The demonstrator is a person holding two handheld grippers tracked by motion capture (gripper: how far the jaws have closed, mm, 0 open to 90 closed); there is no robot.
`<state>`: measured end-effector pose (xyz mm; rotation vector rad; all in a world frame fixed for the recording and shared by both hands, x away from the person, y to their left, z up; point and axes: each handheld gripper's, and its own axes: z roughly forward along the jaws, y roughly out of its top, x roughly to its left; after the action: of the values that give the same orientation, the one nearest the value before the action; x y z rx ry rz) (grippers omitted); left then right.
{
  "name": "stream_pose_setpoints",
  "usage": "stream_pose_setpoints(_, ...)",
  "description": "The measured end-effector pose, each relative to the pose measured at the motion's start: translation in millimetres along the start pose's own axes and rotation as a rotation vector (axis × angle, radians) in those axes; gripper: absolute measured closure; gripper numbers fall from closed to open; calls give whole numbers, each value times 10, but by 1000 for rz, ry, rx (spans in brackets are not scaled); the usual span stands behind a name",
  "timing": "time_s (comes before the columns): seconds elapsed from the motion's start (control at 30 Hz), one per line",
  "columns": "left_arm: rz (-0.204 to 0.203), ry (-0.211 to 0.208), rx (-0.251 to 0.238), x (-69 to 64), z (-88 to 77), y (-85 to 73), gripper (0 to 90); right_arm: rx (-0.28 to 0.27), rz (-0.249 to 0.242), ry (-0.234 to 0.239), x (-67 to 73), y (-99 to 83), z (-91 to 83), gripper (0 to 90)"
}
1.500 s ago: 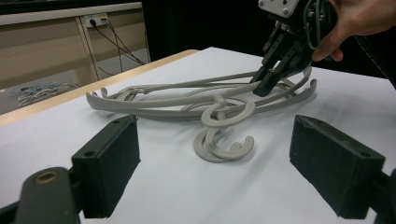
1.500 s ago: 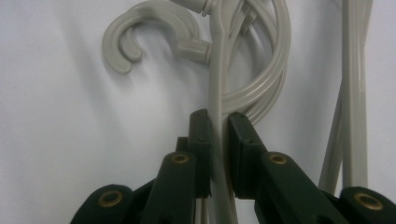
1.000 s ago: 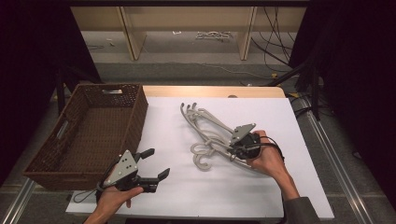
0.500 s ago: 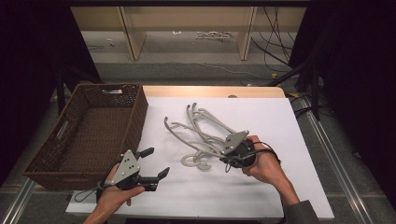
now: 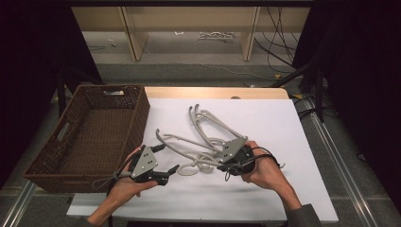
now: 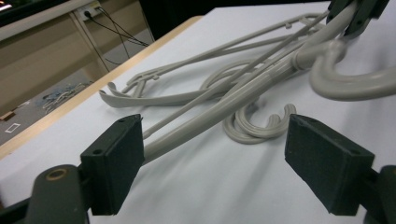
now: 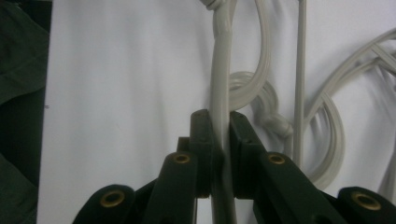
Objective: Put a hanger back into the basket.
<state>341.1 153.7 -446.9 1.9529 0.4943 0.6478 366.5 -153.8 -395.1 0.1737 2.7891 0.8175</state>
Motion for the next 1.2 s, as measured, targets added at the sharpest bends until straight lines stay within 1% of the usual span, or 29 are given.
stream_pose_setpoints(0.03, -3, -14, 6, -9, 28, 1, 200, -4, -2, 9, 7, 4, 2, 823)
stream_pose_setpoints(0.07, 3, -16, 5, -13, 49, 7, 201, -6, -5, 16, 14, 9, 7, 823)
stream_pose_setpoints(0.1, 22, -24, 7, -16, 68, 18, 205, 1, -4, 21, 26, 15, 10, 822)
stream_pose_setpoints(0.17, 22, -42, 11, -39, 95, 29, 239, 3, -14, 25, 34, 26, 26, 823)
stream_pose_setpoints(0.23, 63, -62, 19, -50, 133, 49, 248, 10, -28, 30, 46, 38, 43, 823)
stream_pose_setpoints(0.33, 92, -85, 24, -70, 185, 64, 308, 9, -35, 44, 70, 55, 61, 822)
stream_pose_setpoints(0.37, 103, -102, 39, -73, 201, 69, 324, 7, -37, 52, 72, 59, 65, 823)
stream_pose_setpoints(0.4, 119, -116, 45, -75, 220, 72, 336, 22, -40, 72, 71, 66, 58, 822)
stream_pose_setpoints(0.43, 134, -128, 52, -81, 238, 76, 343, 28, -38, 67, 76, 67, 57, 822)
stream_pose_setpoints(0.47, 146, -138, 54, -84, 251, 75, 370, 29, -37, 75, 73, 59, 65, 822)
stream_pose_setpoints(0.5, 172, -159, 65, -92, 273, 74, 406, 30, -41, 71, 66, 55, 63, 822)
stream_pose_setpoints(0.53, 180, -167, 79, -103, 285, 70, 406, 20, -43, 62, 55, 49, 63, 822)
stream_pose_setpoints(0.57, 202, -168, 91, -114, 308, 67, 407, 14, -40, 59, 52, 47, 55, 822)
stream_pose_setpoints(0.6, 212, -171, 91, -115, 327, 67, 425, -9, -40, 61, 50, 40, 42, 822)
stream_pose_setpoints(0.67, 230, -179, 94, -109, 349, 84, 475, -2, -34, 79, 60, 40, 24, 822)
stream_pose_setpoints(0.7, 232, -188, 97, -104, 354, 100, 525, 0, -29, 85, 63, 40, 26, 822)
stream_pose_setpoints(0.73, 233, -198, 100, -99, 360, 113, 591, 16, -38, 83, 59, 44, 32, 822)
stream_pose_setpoints(0.77, 273, -210, 124, -91, 358, 137, 604, 9, -41, 80, 59, 43, 44, 822)
stream_pose_setpoints(0.8, 297, -210, 119, -108, 359, 146, 628, 2, -40, 74, 63, 41, 53, 822)
stream_pose_setpoints(0.83, 337, -210, 130, -117, 350, 165, 645, 2, -43, 73, 59, 41, 52, 822)
stream_pose_setpoints(0.87, 353, -220, 140, -125, 344, 181, 661, 15, -47, 85, 52, 43, 37, 821)
stream_pose_setpoints(0.9, 377, -225, 142, -131, 333, 209, 671, 3, -46, 95, 55, 35, 40, 821)
stream_pose_setpoints(0.93, 387, -225, 141, -134, 322, 223, 679, -5, -51, 106, 52, 28, 29, 820)
stream_pose_setpoints(0.97, 406, -226, 139, -132, 307, 247, 685, -17, -51, 87, 55, 23, 27, 818)
stream_pose_setpoints(1.0, 424, -223, 135, -134, 290, 268, 694, -29, -50, 92, 46, 20, 9, 813)
stream_pose_setpoints(1.03, 439, -224, 133, -131, 275, 294, 703, -39, -51, 83, 34, 19, -7, 807)
stream_pose_setpoints(1.1, 455, -233, 135, -137, 250, 341, 723, -66, -45, 58, 16, 11, -31, 790)
stream_pose_setpoints(1.17, 457, -237, 136, -152, 245, 375, 750, -89, -11, 42, 0, 5, -96, 768)
stream_pose_setpoints(1.2, 461, -238, 139, -155, 245, 386, 754, -88, -13, 33, -8, 7, -104, 761)
